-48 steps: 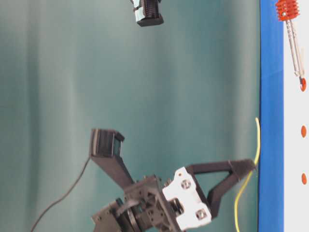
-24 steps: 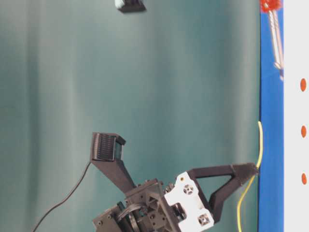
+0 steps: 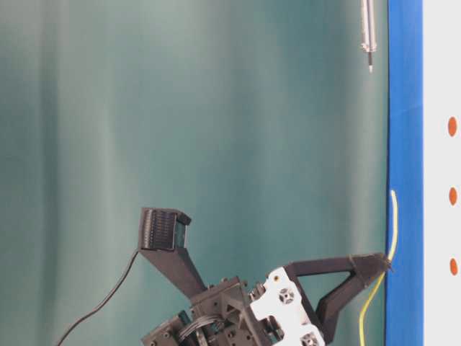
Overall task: Touch the tip of the soldering iron to the tip of the solder at the mark.
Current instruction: 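Lift the solder away and pull the iron back to the right, then lower both tools back to their front table spots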
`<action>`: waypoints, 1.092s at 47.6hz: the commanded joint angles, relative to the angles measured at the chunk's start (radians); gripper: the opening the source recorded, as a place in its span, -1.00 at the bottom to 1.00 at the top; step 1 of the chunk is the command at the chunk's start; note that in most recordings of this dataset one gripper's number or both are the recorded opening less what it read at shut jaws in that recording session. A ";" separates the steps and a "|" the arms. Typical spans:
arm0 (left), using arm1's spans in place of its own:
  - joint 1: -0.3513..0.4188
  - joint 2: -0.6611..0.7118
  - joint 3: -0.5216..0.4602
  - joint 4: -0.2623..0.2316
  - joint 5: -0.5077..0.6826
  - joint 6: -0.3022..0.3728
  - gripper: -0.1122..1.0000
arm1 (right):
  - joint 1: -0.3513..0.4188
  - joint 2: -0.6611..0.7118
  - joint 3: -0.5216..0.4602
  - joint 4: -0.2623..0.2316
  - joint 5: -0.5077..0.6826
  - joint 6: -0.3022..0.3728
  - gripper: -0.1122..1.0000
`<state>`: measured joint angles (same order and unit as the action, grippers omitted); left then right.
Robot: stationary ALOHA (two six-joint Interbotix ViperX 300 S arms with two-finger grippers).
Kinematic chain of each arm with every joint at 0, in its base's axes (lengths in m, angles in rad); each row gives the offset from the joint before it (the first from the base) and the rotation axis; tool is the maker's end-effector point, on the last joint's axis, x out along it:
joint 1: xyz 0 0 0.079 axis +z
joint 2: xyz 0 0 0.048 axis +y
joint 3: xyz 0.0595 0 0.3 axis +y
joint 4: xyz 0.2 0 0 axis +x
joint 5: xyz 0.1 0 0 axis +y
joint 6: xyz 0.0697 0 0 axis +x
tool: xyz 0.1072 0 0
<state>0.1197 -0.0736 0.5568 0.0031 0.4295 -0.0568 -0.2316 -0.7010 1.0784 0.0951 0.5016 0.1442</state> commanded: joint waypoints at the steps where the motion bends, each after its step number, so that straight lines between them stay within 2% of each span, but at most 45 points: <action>1: -0.008 -0.028 -0.008 0.000 -0.009 -0.002 -0.75 | 0.000 0.012 -0.014 -0.002 -0.017 0.002 -0.69; 6: -0.029 -0.031 0.000 0.000 -0.009 -0.012 -0.75 | 0.017 0.014 -0.020 0.018 -0.028 0.002 -0.69; 10: -0.066 -0.038 0.012 0.000 -0.015 -0.038 -0.75 | 0.063 0.005 -0.025 0.040 -0.038 0.002 -0.69; 18: -0.172 -0.058 0.044 0.000 -0.031 -0.117 -0.75 | 0.230 -0.011 -0.028 0.061 -0.104 0.002 -0.69; 26: -0.293 -0.072 0.084 0.000 -0.095 -0.202 -0.75 | 0.364 0.018 -0.025 0.063 -0.193 0.040 -0.69; 39: -0.459 -0.057 0.201 0.000 -0.413 -0.262 -0.75 | 0.508 0.207 -0.021 0.064 -0.377 0.048 -0.69; 46: -0.522 0.005 0.242 0.000 -0.512 -0.284 -0.75 | 0.565 0.342 -0.025 0.064 -0.505 0.048 -0.69; 52: -0.552 0.087 0.242 0.000 -0.549 -0.288 -0.75 | 0.615 0.471 -0.038 0.074 -0.609 0.051 -0.69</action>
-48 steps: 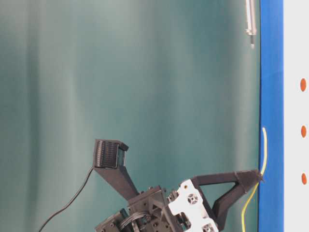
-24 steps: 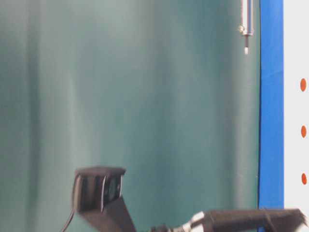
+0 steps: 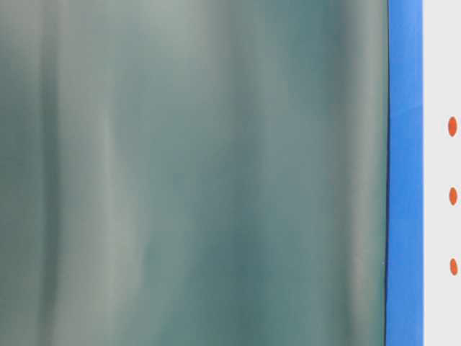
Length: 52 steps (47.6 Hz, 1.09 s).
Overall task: Touch the tip of the soldering iron to the tip of the solder at the mark.
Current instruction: 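Lower both tools back to their front table spots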
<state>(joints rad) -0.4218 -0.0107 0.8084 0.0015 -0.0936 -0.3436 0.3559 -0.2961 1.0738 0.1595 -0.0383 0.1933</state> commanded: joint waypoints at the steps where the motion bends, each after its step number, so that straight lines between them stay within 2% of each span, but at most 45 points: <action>1: -0.014 0.038 -0.009 0.002 -0.029 -0.002 -0.75 | 0.032 0.084 -0.037 0.014 -0.083 0.002 -0.69; 9: -0.017 0.101 -0.002 0.002 -0.032 0.003 -0.75 | 0.057 0.236 -0.089 0.048 -0.146 0.002 -0.69; 19: -0.015 0.109 0.014 0.002 -0.032 0.023 -0.75 | 0.072 0.351 -0.150 0.051 -0.146 0.002 -0.69; 32: -0.015 0.106 0.012 0.002 -0.023 0.028 -0.74 | 0.075 0.371 -0.163 0.072 -0.144 0.002 -0.68; 35: -0.015 0.100 0.011 0.002 -0.015 0.028 -0.61 | 0.074 0.371 -0.166 0.083 -0.144 0.002 -0.66; 37: -0.015 0.092 0.009 0.002 -0.006 0.029 -0.44 | 0.074 0.368 -0.167 0.087 -0.143 0.002 -0.57; 40: -0.015 0.074 0.008 0.003 0.014 0.031 -0.12 | 0.074 0.357 -0.169 0.084 -0.137 0.002 -0.30; 46: -0.015 0.020 0.006 0.003 0.064 0.038 0.54 | 0.066 0.302 -0.166 0.084 -0.121 -0.003 0.36; 50: -0.014 -0.040 0.006 0.003 0.117 0.058 0.54 | 0.060 0.242 -0.161 0.081 -0.101 -0.012 0.76; 52: -0.011 -0.066 0.006 0.003 0.140 0.072 0.51 | 0.054 0.207 -0.160 0.078 -0.086 -0.017 0.83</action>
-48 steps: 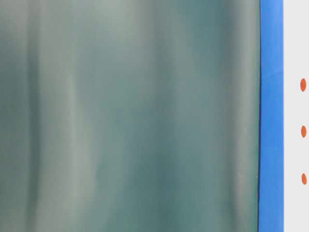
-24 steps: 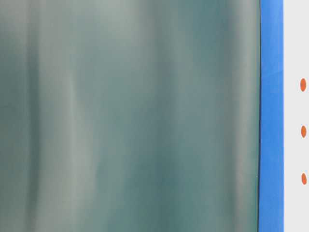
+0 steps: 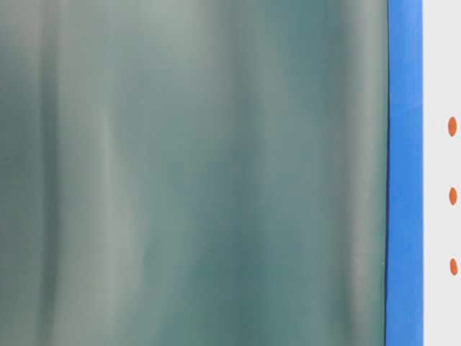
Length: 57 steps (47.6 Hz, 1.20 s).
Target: Touch the tip of the soldering iron to the tip of the solder at the mark.
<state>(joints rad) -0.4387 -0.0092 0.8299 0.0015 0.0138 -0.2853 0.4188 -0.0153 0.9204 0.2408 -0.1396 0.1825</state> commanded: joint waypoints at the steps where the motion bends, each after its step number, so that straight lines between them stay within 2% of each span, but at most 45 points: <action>1: 0.006 -0.081 -0.015 0.003 0.044 0.023 0.51 | -0.011 -0.092 -0.006 -0.006 0.026 -0.009 0.81; 6: 0.020 -0.150 -0.012 0.003 0.089 0.072 0.50 | -0.038 -0.207 -0.003 -0.037 0.091 -0.028 0.67; 17: 0.089 -0.295 0.008 0.003 0.133 0.196 0.50 | -0.121 -0.448 0.018 -0.129 0.187 -0.069 0.68; 24: 0.158 -0.373 0.032 0.003 0.127 0.272 0.50 | -0.193 -0.586 0.057 -0.196 0.198 -0.071 0.68; 34: 0.265 -0.491 0.094 0.003 0.110 0.319 0.48 | -0.313 -0.773 0.117 -0.270 0.224 -0.071 0.68; 47: 0.347 -0.684 0.241 0.003 0.051 0.333 0.47 | -0.446 -0.893 0.244 -0.282 0.196 -0.071 0.67; 57: 0.359 -0.831 0.393 0.003 -0.069 0.319 0.46 | -0.454 -0.913 0.318 -0.281 0.140 -0.064 0.65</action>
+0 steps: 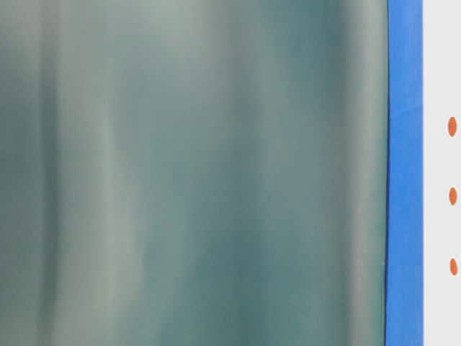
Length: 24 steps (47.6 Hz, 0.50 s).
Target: Touch the tip of the soldering iron to the tip of the solder at the mark.
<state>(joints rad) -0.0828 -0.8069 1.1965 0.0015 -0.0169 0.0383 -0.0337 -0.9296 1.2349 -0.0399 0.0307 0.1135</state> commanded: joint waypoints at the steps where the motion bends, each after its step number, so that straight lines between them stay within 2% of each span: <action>1: 0.005 -0.046 0.038 0.003 -0.046 -0.006 0.46 | -0.002 0.003 0.009 0.000 -0.040 0.006 0.65; 15: 0.005 -0.126 0.132 0.003 -0.077 -0.015 0.46 | -0.002 0.037 0.097 0.015 -0.190 0.009 0.59; 24: 0.005 -0.127 0.173 -0.002 -0.084 -0.017 0.46 | -0.002 0.074 0.121 0.035 -0.230 0.009 0.59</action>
<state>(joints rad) -0.0813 -0.9388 1.3729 0.0015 -0.0890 0.0199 -0.0337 -0.8744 1.3637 -0.0123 -0.1795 0.1212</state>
